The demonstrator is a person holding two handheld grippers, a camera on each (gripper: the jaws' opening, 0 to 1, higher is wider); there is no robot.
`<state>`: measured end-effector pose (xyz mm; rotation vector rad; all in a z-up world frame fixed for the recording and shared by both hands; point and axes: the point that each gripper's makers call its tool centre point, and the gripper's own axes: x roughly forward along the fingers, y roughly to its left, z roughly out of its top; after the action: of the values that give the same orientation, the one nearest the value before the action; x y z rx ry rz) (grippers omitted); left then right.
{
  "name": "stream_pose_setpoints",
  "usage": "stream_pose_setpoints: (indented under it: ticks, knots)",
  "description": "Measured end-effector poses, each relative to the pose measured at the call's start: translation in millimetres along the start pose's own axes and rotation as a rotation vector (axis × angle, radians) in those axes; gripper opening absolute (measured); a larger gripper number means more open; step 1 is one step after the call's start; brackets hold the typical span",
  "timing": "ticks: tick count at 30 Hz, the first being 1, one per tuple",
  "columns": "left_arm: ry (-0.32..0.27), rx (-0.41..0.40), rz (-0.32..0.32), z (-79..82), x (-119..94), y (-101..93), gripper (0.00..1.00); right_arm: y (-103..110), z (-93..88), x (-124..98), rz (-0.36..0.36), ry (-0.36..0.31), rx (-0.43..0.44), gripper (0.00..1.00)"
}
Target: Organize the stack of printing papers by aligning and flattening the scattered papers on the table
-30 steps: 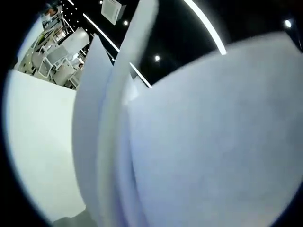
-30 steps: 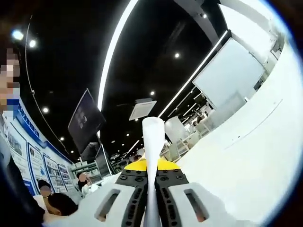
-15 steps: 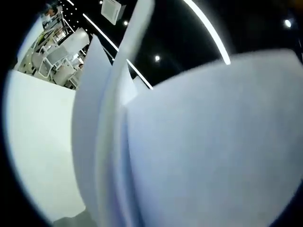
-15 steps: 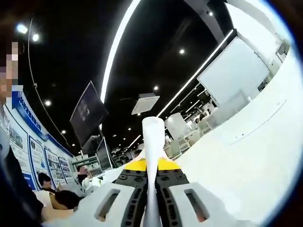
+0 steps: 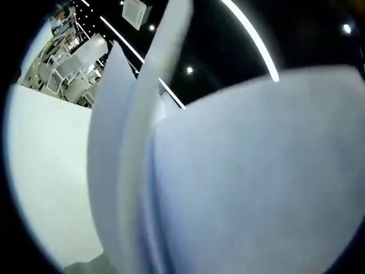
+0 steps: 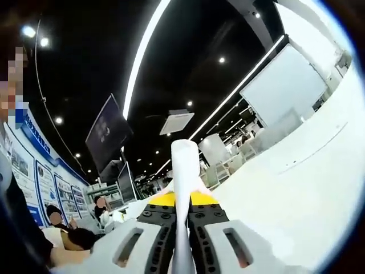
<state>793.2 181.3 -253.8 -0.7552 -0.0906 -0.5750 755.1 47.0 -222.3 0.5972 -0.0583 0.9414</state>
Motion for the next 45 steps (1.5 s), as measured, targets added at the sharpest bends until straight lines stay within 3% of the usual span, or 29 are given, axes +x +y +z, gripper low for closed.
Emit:
stream_pose_setpoints:
  ticks: [11,28,34,45]
  knots:
    - [-0.001,0.0,0.001,-0.5,0.0,-0.1,0.16,3.0,-7.1,0.8,0.006,0.043,0.003,0.02]
    - [-0.008,-0.002,0.004,0.4,-0.6,1.5,0.16,24.4,-41.3,3.0,0.097,0.247,0.039,0.02]
    - [-0.009,-0.003,0.005,0.5,-0.8,2.1,0.16,24.4,-42.4,2.3,0.111,0.256,0.089,0.02]
    - [-0.01,0.052,0.014,0.7,-1.8,3.8,0.07,21.0,-44.6,3.7,0.099,0.263,0.081,0.03]
